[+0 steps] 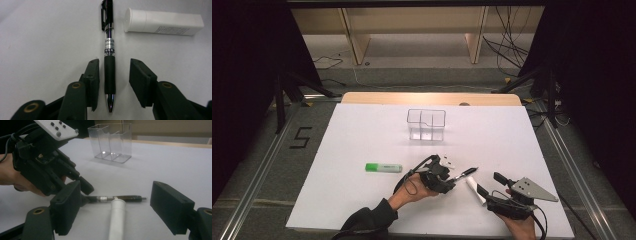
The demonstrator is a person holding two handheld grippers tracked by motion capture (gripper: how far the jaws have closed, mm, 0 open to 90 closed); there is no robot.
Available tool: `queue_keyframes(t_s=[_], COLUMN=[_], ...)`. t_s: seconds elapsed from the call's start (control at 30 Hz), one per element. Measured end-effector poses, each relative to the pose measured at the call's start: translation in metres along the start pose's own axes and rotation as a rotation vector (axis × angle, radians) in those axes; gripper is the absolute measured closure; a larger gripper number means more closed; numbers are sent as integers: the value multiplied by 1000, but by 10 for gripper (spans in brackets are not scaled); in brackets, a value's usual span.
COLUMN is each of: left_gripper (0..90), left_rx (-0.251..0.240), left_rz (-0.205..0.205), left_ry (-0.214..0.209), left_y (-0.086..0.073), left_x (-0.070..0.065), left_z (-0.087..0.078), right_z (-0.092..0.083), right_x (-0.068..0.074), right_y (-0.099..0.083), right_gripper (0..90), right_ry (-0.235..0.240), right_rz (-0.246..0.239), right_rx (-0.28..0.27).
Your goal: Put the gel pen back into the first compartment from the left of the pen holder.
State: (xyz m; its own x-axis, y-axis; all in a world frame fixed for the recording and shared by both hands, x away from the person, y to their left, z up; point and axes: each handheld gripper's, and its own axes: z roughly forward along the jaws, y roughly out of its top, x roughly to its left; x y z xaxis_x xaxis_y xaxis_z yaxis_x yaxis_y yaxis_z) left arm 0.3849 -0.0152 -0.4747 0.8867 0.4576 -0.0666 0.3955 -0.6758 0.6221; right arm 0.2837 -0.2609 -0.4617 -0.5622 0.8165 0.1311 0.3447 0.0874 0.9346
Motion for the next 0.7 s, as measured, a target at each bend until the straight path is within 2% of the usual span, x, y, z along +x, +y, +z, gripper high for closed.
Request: queue_keyframes(t_s=[0.07,0.17,0.37,0.5,0.7], left_gripper=[639,672,773,794,801], left_rx=[9,8,0,8,-7], left_rz=[-2,17,-6,7,-24], left_ry=[9,34,47,56,45], left_y=[-1,-2,-2,-2,-3], left_x=[0,-2,0,-2,1], left_z=[3,3,3,3,3], right_z=[0,0,1,0,0], right_x=[0,0,1,1,1], right_y=[0,0,0,0,0], right_gripper=[256,257,259,260,260], right_ry=[0,1,4,3,2], right_rz=[1,-1,-3,-1,-3], right_rx=[-1,1,3,3,3])
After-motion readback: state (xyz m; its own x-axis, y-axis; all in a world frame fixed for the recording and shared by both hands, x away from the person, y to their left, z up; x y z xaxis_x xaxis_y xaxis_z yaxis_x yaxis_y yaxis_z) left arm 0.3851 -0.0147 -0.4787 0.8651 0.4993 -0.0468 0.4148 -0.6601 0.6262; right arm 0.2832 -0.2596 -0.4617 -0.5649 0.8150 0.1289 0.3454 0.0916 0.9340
